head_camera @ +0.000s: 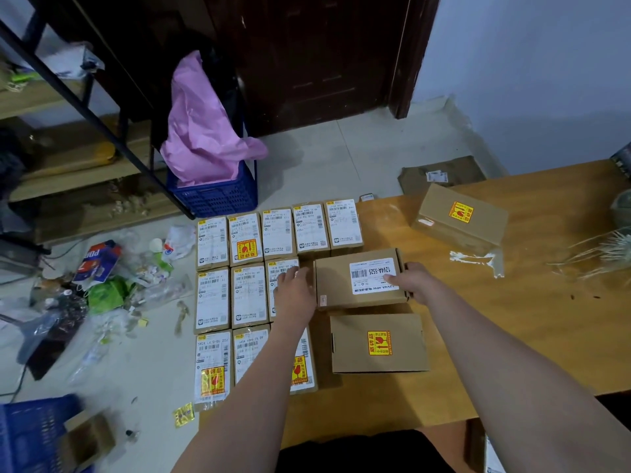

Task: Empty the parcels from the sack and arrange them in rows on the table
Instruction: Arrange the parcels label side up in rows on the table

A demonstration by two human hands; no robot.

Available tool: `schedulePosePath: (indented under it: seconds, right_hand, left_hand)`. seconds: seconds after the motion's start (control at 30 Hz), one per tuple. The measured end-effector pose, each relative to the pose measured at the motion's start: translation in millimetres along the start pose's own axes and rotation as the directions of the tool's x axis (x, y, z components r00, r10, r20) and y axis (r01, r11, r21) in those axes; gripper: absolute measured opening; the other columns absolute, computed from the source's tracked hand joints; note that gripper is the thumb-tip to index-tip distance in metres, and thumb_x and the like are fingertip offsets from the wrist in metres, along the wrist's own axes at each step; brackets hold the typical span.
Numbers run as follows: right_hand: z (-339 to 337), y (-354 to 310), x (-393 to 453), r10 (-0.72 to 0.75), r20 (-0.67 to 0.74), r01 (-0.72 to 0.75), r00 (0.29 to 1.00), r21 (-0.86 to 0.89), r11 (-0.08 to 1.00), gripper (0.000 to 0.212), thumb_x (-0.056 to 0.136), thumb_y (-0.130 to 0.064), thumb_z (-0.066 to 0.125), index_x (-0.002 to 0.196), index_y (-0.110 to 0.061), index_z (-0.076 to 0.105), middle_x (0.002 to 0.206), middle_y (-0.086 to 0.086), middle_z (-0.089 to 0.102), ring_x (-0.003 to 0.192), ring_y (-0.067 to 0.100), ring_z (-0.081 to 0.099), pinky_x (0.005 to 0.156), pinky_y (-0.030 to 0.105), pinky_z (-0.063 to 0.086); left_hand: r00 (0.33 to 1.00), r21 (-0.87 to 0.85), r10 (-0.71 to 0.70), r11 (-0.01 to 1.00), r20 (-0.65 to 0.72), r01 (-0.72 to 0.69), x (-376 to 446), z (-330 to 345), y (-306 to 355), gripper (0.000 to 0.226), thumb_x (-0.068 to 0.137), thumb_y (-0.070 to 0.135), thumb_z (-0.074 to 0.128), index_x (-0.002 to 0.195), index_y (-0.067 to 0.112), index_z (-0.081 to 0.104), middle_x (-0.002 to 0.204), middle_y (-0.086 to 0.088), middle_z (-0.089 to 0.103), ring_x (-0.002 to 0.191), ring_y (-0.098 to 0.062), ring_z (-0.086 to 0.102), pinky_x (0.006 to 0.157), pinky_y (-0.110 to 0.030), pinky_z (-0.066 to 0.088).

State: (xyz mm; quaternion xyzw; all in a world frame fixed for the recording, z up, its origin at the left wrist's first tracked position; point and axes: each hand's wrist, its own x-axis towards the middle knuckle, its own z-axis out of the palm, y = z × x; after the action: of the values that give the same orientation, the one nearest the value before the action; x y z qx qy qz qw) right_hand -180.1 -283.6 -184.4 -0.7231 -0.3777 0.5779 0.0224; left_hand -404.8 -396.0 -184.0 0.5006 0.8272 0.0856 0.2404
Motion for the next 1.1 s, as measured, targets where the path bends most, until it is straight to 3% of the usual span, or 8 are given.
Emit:
schedulePosePath:
  seconds: [0.2,0.37,0.73,1.1]
  right_hand:
    - [11.1,-4.0,0.8,-0.019,-0.043,0.016,0.999,-0.079,0.997,0.066,0.088,-0.018,0.073,0.142,-0.003,0.038,0.140,0.014,0.053,0.125,0.033,0.052,0.104,0.043,0.044]
    - [17.3,-2.1,8.9,-0.015,-0.068,0.008,0.998,-0.101,0.995,0.049,0.093,-0.015,0.066,0.136,-0.002,0.045,0.139,0.015,0.053,0.127,0.032,0.051,0.098,0.039,0.043]
    - [29.7,-5.0,23.9,-0.019,-0.084,0.013,0.996,-0.076,0.997,0.048,0.092,-0.018,0.068,0.133,-0.002,0.048,0.136,0.015,0.056,0.124,0.033,0.052,0.096,0.039,0.045]
    - [36.7,-12.6,22.2,-0.097,-0.187,0.027,0.978,-0.345,0.938,0.047,0.087,-0.031,0.074,0.121,-0.003,0.057,0.124,0.013,0.064,0.113,0.028,0.061,0.079,0.030,0.049]
  left_hand:
    - [0.998,0.082,-0.016,0.997,0.068,0.011,8.6,3.7,-13.5,0.059,0.096,0.015,0.052,0.151,0.018,0.031,0.160,-0.005,0.026,0.148,-0.029,0.017,0.119,-0.046,0.023]
    - [0.998,0.106,-0.010,0.994,0.068,0.002,11.3,7.6,-17.4,0.063,0.094,0.011,0.053,0.151,0.017,0.029,0.159,-0.004,0.025,0.147,-0.028,0.018,0.117,-0.047,0.028]
    - [0.994,0.129,-0.002,0.992,0.108,-0.012,17.9,13.9,-14.9,0.071,0.093,0.015,0.059,0.154,0.015,0.021,0.161,-0.004,0.020,0.148,-0.029,0.014,0.118,-0.046,0.025]
    - [0.993,0.147,-0.006,0.989,0.114,-0.010,22.0,11.2,-15.1,0.067,0.092,0.009,0.058,0.152,0.009,0.028,0.160,-0.003,0.023,0.146,-0.028,0.020,0.113,-0.038,0.034]
